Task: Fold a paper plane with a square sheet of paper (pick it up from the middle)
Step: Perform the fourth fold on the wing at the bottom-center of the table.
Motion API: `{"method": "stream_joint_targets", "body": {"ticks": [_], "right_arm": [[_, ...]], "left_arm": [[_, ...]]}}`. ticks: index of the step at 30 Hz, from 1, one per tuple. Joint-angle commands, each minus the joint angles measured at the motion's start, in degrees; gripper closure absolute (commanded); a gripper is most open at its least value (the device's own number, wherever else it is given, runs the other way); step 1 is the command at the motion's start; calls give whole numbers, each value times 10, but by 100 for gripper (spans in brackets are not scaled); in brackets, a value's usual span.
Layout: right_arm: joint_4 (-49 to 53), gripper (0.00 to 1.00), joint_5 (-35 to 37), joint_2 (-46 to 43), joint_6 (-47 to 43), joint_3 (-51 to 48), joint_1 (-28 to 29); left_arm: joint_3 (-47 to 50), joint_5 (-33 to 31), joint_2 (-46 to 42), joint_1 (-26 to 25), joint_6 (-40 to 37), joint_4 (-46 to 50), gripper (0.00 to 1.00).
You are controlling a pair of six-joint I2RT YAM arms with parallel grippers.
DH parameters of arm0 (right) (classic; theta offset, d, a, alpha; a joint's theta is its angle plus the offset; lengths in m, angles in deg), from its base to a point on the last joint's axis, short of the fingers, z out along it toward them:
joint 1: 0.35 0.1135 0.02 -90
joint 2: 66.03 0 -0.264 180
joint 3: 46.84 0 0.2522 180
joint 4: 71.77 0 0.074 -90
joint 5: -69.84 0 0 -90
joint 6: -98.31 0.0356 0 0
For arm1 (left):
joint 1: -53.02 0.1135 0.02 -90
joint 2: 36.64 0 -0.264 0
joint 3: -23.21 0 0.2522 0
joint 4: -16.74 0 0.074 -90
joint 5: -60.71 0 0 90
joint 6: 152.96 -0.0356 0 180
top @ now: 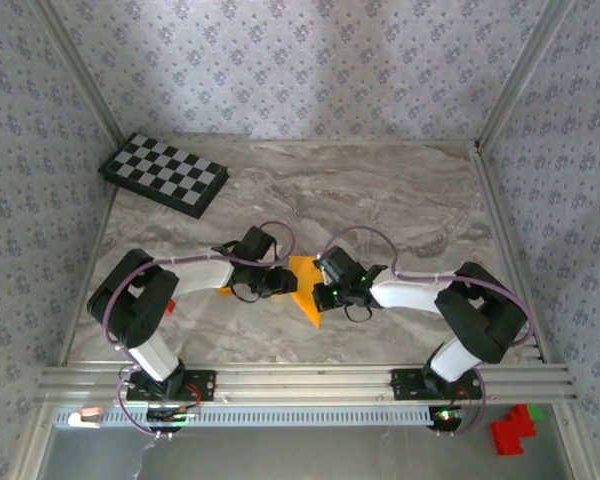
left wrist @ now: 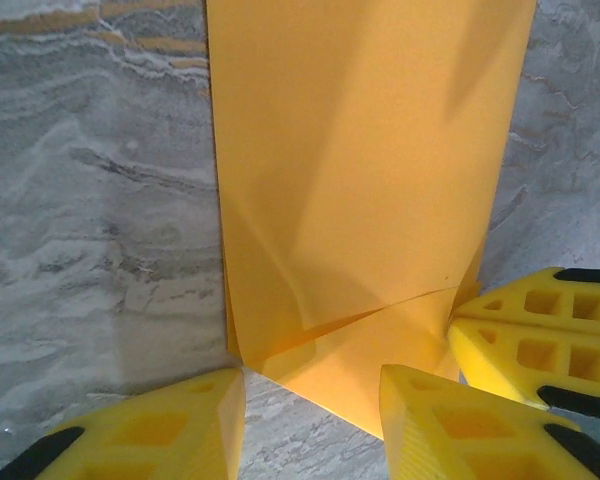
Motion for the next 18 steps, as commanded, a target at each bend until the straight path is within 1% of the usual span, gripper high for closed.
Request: {"method": "stream_joint_targets", "body": {"ticks": [1, 18], "right_arm": [[39, 96, 9, 17, 5, -23, -3], [36, 97, 5, 14, 3, -30, -9]], "left_arm": [[-21, 8, 11, -4, -2, -11, 60], [-30, 30, 15, -1, -3, -24, 61]]}}
